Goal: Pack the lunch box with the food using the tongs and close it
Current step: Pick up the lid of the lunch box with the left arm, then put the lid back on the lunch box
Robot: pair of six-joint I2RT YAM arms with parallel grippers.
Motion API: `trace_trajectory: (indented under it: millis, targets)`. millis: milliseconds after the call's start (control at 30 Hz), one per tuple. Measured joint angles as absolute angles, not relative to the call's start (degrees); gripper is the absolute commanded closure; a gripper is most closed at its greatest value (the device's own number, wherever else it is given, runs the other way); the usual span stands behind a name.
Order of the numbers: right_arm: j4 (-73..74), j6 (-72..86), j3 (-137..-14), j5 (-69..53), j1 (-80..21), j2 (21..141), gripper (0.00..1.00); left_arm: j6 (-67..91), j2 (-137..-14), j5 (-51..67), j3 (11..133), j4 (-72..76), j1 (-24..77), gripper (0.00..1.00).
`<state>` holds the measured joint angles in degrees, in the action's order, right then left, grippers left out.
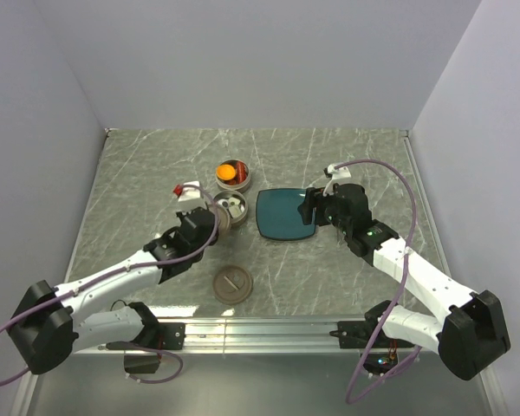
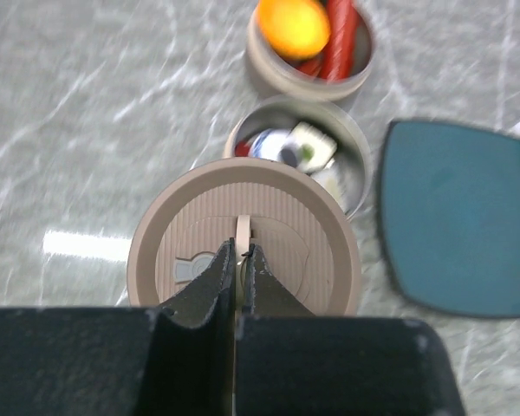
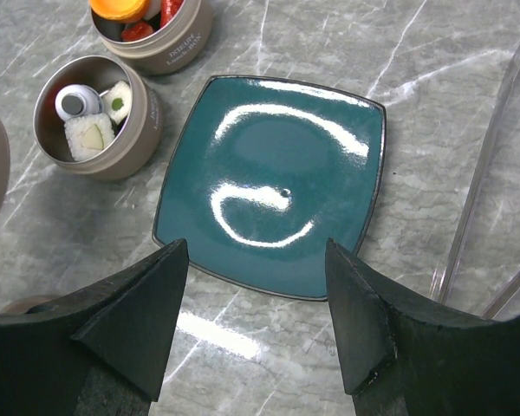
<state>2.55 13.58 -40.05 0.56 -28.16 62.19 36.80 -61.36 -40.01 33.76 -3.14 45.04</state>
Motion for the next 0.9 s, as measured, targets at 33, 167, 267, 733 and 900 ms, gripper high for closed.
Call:
trace_trajectory:
  millis: [33, 167, 267, 733, 900]
  targets:
    - [2.55, 13.58, -40.05, 0.56, -28.16, 62.19, 0.29, 36.1, -62.37, -39.66, 35.38, -3.33, 44.8, 1.0]
    - [2.55, 13.58, -40.05, 0.58, -28.16, 62.19, 0.29, 33.58, -68.49, -37.28, 41.89, -3.2, 43.33, 1.0]
    - [2.55, 13.56, -40.05, 0.58, -28.21, 62.19, 0.29, 31.9, -73.71, -34.92, 45.45, -2.72, 42.06, 1.0]
    - [2.55, 13.56, -40.03, 0.58, -28.38, 62.37, 0.29, 27.05, -85.76, -27.55, 50.09, 0.67, 36.16, 1.0]
    - [2.55, 13.54, -40.03, 0.6, -28.4, 63.07, 0.29, 26.09, -87.33, -25.71, 51.31, 1.48, 35.57, 1.0]
